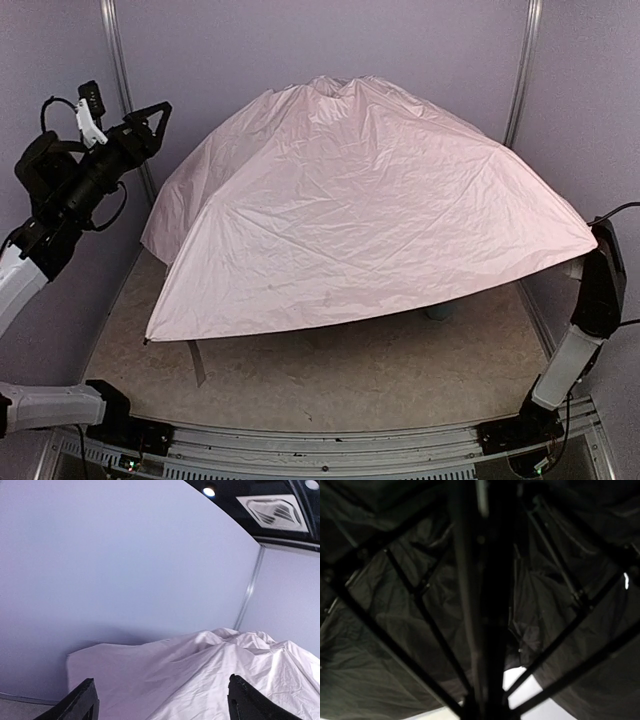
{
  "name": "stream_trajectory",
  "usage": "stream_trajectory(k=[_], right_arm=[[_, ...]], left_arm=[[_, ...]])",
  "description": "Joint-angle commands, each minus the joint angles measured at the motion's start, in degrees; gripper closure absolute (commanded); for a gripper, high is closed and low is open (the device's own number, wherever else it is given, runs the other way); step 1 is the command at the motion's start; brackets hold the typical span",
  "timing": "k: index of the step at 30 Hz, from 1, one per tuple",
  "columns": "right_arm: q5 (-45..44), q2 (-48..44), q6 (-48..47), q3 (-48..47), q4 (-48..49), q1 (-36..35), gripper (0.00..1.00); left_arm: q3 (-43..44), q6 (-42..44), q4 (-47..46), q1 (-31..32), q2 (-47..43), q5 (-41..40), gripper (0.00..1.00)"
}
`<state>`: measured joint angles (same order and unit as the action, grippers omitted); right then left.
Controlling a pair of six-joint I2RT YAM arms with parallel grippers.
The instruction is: Put away the umbrella
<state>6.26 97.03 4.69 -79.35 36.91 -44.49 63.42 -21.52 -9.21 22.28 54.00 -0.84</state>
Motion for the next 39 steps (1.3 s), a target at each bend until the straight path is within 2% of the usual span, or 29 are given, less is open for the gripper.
stream_trajectory(k=[1, 4, 8, 10, 16, 20, 24, 28, 31, 33, 35, 39], right_arm=[[1.68, 4.34, -0.94, -4.93, 2.12, -4.40, 1.00], [3.03, 7.46, -1.23, -8.69, 1.51, -6.61, 1.00], [5.33, 11.56, -0.89, -13.63, 1.46, -8.72, 1.00], [5.89, 13.33, -1.19, -16.21, 1.06, -9.97, 1.00], [8.50, 18.11, -1.62, -25.95, 1.32, -12.79, 1.00], [10.71, 20.72, -3.17, -33.60, 0.18, -14.61, 1.00], [7.83, 19.62, -3.28, -35.69, -1.82, -15.60, 1.00], [9.23, 18.04, -4.30, -32.90, -2.28, -15.59, 1.00], [12.69, 17.25, -6.08, -23.61, 1.35, -14.61, 1.00], [14.06, 17.65, -5.82, -14.94, 8.45, -13.63, 1.00], [13.83, 18.77, -5.96, -8.58, 12.42, -12.75, 1.00], [12.53, 21.05, -8.32, -3.02, 11.63, -11.95, 1.00]], left_arm=[[4.63, 3.28, -0.93, 1.09, 9.68, 25.10, 0.11], [6.83, 4.13, -0.67, 3.49, 14.27, 29.84, 0.08], [7.45, 11.66, 2.52, 10.82, 16.80, 24.16, 0.09], [7.90, 12.44, 3.33, 12.28, 17.34, 20.41, 0.12], [10.97, 13.89, 4.80, 14.59, 16.20, 18.79, 0.31], [14.39, 16.04, 9.73, 17.34, 15.61, 15.40, 0.32], [14.32, 14.51, 11.52, 17.53, 13.39, 11.90, 0.32], [13.86, 14.47, 10.91, 17.79, 11.53, 11.80, 0.32], [11.00, 15.41, 12.07, 17.67, 12.17, 10.32, 0.31], [6.77, 13.98, 12.16, 17.46, 13.15, 11.38, 0.30], [0.88, 12.28, 10.14, 17.36, 14.38, 16.13, 0.27], [-9.53, 9.50, 6.42, 16.50, 16.06, 18.70, 0.28]])
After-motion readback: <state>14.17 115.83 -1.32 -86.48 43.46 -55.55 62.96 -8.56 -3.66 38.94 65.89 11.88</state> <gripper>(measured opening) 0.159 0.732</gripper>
